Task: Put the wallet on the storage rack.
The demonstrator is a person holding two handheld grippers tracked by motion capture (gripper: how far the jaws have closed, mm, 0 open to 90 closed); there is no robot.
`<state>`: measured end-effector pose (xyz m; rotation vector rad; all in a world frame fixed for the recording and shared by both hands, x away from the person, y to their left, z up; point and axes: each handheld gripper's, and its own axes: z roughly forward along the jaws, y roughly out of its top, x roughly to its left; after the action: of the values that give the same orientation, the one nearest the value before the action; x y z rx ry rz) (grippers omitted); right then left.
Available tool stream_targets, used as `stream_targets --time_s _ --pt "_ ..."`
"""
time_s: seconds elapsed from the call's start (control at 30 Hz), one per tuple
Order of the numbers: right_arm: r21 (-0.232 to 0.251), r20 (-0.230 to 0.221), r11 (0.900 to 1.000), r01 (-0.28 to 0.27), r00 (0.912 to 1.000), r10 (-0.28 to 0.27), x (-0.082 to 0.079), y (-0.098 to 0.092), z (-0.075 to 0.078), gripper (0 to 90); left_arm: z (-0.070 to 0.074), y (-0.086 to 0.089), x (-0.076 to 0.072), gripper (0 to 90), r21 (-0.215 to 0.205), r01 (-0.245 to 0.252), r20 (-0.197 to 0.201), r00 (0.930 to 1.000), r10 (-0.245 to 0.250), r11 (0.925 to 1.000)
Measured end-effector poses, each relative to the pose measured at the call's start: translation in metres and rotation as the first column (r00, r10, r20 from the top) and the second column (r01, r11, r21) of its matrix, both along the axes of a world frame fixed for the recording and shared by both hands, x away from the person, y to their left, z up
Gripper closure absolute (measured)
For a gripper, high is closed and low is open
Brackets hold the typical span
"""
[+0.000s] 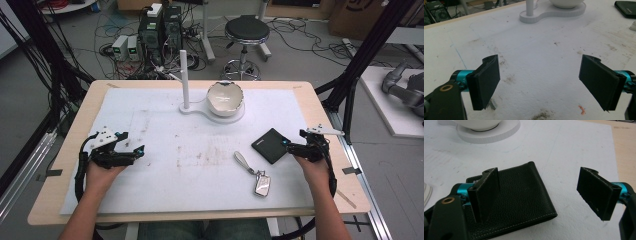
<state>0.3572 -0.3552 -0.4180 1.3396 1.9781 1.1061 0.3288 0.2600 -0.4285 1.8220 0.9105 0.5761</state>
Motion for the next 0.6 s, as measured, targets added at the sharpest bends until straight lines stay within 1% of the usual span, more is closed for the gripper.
stream_targets --time_s 0.13,0.2,0.3,0.37,0.53,0.6 --pt "0.0 -0.002 1.0 -0.004 1.0 0.004 0.0017 -0.0006 0.0012 18.8 0.0002 -0.0008 0.0001 17.0 -0.012 0.009 0.01 0.9999 -0.009 0.9999" --pt "0.003 0.0 1.0 -0.001 1.0 0.001 0.0029 -0.0006 0.0027 18.8 0.0007 -0.0015 -0.0003 17.0 -0.008 0.012 0.017 0.9998 -0.012 0.9999" --pt "0.005 0.0 1.0 -0.005 1.0 0.005 0.0054 0.0005 0.0051 18.8 0.0003 -0.0017 0.0001 17.1 -0.007 0.013 0.012 0.9998 -0.013 0.9999" --pt "0.005 0.012 1.0 -0.009 0.9999 0.009 0.007 0.0008 0.0056 18.8 -0.0001 -0.002 0.0003 17.1 -0.006 0.011 0.011 0.9999 -0.011 0.9999" --pt "-0.001 0.001 1.0 -0.012 0.9999 0.012 0.008 0.002 0.0047 18.8 0.0 -0.0023 0.0 17.1 -0.003 0.01 0.008 0.9999 -0.01 0.9999" --pt "0.002 0.005 1.0 -0.012 0.9999 0.012 0.0074 0.002 0.0053 18.8 -0.0003 -0.0024 0.0004 17.1 -0.002 0.012 0.007 0.9999 -0.012 0.9999"
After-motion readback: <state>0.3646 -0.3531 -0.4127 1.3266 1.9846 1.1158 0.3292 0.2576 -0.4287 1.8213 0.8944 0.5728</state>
